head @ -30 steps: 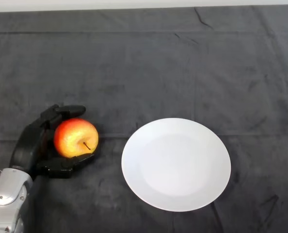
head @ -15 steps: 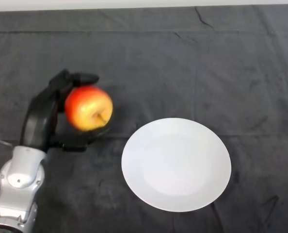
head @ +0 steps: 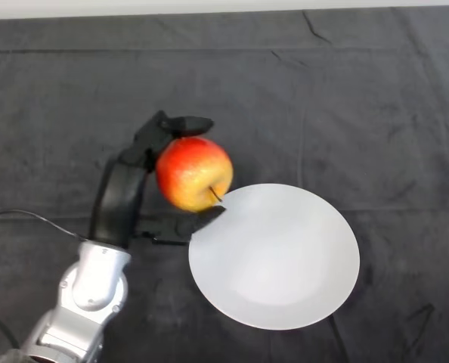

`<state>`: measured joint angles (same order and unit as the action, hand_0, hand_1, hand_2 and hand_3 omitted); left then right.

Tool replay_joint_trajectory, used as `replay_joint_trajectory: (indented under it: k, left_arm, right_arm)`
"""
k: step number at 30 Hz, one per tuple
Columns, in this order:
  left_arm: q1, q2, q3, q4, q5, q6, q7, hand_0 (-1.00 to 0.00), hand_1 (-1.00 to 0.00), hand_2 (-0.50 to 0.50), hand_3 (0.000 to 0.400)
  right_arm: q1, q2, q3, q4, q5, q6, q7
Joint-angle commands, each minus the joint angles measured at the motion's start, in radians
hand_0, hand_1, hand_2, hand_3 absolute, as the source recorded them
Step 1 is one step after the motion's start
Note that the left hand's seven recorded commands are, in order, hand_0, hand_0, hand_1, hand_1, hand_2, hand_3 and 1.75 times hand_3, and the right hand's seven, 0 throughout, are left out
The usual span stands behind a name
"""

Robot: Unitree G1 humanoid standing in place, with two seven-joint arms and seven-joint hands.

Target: Move the apple to the plate

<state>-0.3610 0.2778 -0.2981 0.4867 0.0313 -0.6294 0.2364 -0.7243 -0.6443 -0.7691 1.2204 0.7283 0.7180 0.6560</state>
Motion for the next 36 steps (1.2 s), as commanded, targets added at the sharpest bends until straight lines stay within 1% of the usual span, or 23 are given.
replay_joint_trajectory:
  k: [1, 7, 13, 19, 26, 27, 28, 30, 31, 32, 33, 34, 36]
  left_arm:
    - [0.027, 0.004, -0.028, -0.039, 0.029, -0.030, 0.022, -1.00, -1.00, 0.00, 0.400]
    - [0.010, 0.003, -0.118, -0.013, 0.030, -0.047, 0.059, -1.00, -1.00, 0.00, 0.400]
    - [-0.006, 0.006, -0.199, -0.002, 0.034, -0.041, 0.082, -1.00, -1.00, 0.00, 0.400]
    - [-0.023, 0.013, -0.258, 0.019, 0.042, -0.045, 0.092, -1.00, -1.00, 0.00, 0.400]
    - [-0.041, 0.033, -0.286, 0.044, 0.044, -0.054, 0.083, -1.00, -1.00, 0.00, 0.400]
    - [-0.043, 0.034, -0.288, 0.048, 0.046, -0.056, 0.083, -0.94, -1.00, 0.03, 0.400]
    - [-0.045, 0.035, -0.290, 0.053, 0.048, -0.058, 0.084, -0.80, -0.99, 0.10, 0.397]
    - [-0.047, 0.037, -0.293, 0.058, 0.052, -0.058, 0.086, -0.68, -0.97, 0.15, 0.389]
    - [-0.049, 0.039, -0.294, 0.059, 0.053, -0.058, 0.086, -0.58, -0.94, 0.18, 0.376]
    - [-0.049, 0.040, -0.295, 0.060, 0.054, -0.058, 0.086, -0.54, -0.92, 0.19, 0.367]
    - [-0.050, 0.041, -0.295, 0.062, 0.055, -0.058, 0.087, -0.16, -0.44, 0.14, 0.174]
    - [-0.051, 0.042, -0.296, 0.064, 0.056, -0.058, 0.088, 0.00, 0.00, 0.00, 0.000]
    - [-0.052, 0.044, -0.296, 0.067, 0.057, -0.059, 0.089, 0.00, 0.00, 0.00, 0.000]
  right_arm:
    - [-0.001, -0.011, -0.0150, -0.027, 0.0214, -0.005, -0.0079]
    - [-0.001, -0.012, -0.0150, -0.026, 0.0217, -0.005, -0.0080]
    - [-0.001, -0.012, -0.0150, -0.025, 0.0219, -0.005, -0.0078]
    - [-0.002, -0.013, -0.0151, -0.024, 0.0221, -0.004, -0.0075]
    - [-0.002, -0.013, -0.0151, -0.023, 0.0223, -0.004, -0.0071]
    - [-0.002, -0.013, -0.0150, -0.023, 0.0223, -0.004, -0.0071]
    - [-0.002, -0.013, -0.0150, -0.023, 0.0223, -0.004, -0.0070]
    - [-0.002, -0.014, -0.0150, -0.022, 0.0224, -0.004, -0.0069]
    - [-0.002, -0.014, -0.0150, -0.022, 0.0224, -0.004, -0.0068]
    - [-0.003, -0.014, -0.0150, -0.022, 0.0224, -0.004, -0.0067]
    - [-0.003, -0.014, -0.0150, -0.022, 0.0224, -0.004, -0.0067]
    - [-0.003, -0.014, -0.0150, -0.022, 0.0224, -0.004, -0.0066]
    - [-0.003, -0.014, -0.0150, -0.021, 0.0224, -0.004, -0.0065]
